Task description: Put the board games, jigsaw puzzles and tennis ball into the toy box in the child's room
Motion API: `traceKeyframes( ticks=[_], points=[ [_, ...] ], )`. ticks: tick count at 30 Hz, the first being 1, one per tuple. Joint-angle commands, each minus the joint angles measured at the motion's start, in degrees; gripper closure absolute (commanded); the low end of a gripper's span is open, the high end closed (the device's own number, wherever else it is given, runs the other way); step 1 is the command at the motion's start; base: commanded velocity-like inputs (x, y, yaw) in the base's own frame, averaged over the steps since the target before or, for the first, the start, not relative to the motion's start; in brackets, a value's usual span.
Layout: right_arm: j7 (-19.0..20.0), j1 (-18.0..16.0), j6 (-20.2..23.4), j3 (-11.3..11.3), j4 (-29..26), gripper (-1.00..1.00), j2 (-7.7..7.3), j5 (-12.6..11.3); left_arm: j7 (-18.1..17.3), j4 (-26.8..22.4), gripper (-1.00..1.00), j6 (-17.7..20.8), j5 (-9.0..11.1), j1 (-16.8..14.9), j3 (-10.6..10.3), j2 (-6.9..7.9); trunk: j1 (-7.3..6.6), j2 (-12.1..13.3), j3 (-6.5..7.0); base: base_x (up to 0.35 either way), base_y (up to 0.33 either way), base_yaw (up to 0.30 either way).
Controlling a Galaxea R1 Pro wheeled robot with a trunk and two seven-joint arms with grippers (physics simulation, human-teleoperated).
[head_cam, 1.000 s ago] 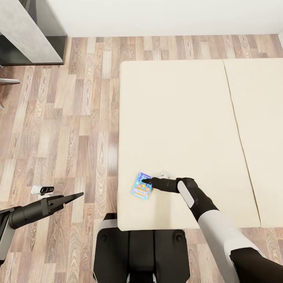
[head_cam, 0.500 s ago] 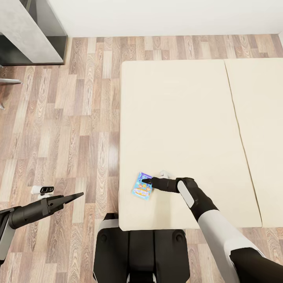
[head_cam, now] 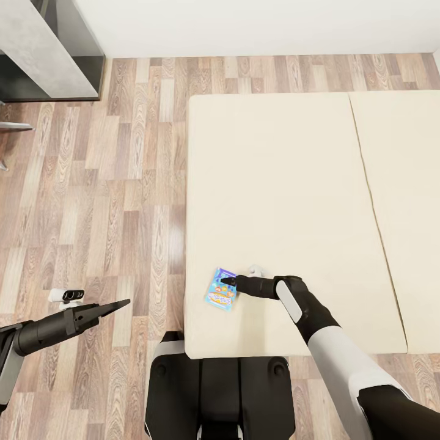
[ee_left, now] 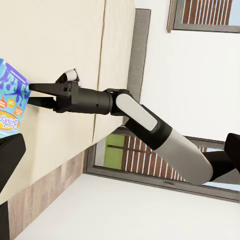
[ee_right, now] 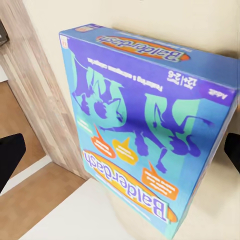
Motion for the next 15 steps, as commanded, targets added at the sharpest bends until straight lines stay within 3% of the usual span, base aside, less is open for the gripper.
traceKeyframes(
  ticks=[1,15],
  points=[
    [0.04,-0.01,0.25,-0.01,-0.03,-1.00,-0.01,-0.09,-0.23,-0.01,-1.00,0.61,-0.06,-0.01,0.00,0.03,0.03,-0.09,-0.06,0.000,0.000,0.000],
    [0.04,-0.01,0.24,-0.01,0.15,-1.00,0.06,-0.23,-0.23,-0.01,-1.00,0.61,0.02,0.00,0.07,0.06,0.03,-0.09,-0.06,0.000,0.000,0.000]
  ],
)
